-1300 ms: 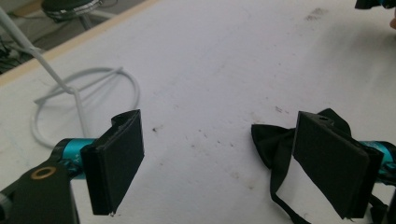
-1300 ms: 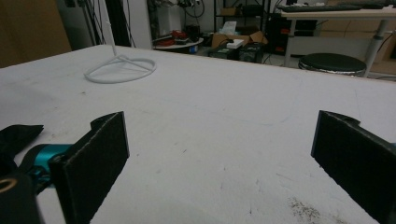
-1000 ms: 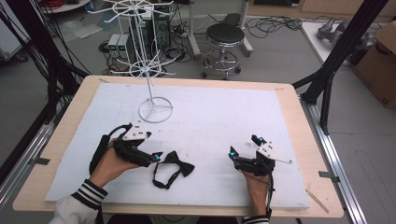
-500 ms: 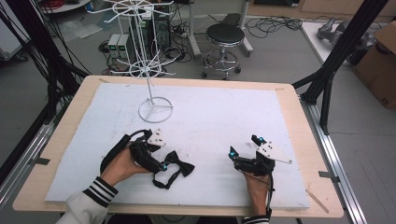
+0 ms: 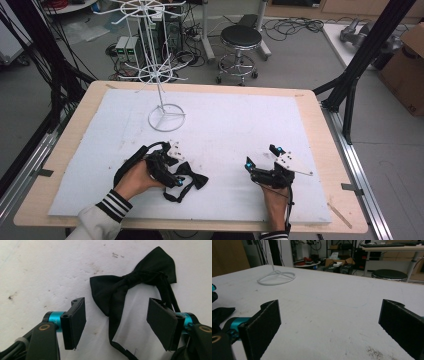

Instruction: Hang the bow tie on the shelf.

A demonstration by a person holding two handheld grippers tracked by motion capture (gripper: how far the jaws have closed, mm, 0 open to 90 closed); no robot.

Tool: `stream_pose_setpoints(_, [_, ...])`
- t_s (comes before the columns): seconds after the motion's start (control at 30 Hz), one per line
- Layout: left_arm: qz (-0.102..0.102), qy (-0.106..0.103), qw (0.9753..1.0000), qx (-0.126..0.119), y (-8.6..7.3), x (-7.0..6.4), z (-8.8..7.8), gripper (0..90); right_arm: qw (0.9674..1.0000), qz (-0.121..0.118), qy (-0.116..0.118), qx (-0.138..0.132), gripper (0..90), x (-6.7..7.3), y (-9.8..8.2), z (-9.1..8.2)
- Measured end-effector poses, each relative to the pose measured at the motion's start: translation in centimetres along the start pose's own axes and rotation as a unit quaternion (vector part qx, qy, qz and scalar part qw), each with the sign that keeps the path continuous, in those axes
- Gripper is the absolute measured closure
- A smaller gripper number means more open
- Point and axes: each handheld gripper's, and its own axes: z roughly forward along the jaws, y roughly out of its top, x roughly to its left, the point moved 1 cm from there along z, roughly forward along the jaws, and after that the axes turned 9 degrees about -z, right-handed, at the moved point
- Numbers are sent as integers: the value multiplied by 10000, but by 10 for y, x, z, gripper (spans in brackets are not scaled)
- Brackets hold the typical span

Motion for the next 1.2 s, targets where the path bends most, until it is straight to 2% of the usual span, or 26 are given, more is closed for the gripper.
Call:
stream_pose_setpoints(0.23, [31,-17,10000,82,0,0,2,404,10000,10,9,-13,30,-1,0,0])
stream_pose_setpoints(0.3, [-31,73,9998,164,0,1,5,417,10000,32,6,-4,30,0,0,0])
stream_pose_setpoints(0.47, [-43,4,9996,265,0,0,7,507,10000,28,8,-11,30,0,0,-1])
stream_pose_setpoints(0.67, [-97,45,9994,332,0,2,8,601,10000,10,8,-16,30,-1,0,0])
stream_pose_setpoints(0.93, [-42,154,9989,447,0,-1,11,706,10000,33,1,-7,30,0,0,-1])
stream_pose_setpoints(1.2, [-96,13,9989,451,0,-2,11,823,10000,33,4,-4,30,0,0,-1])
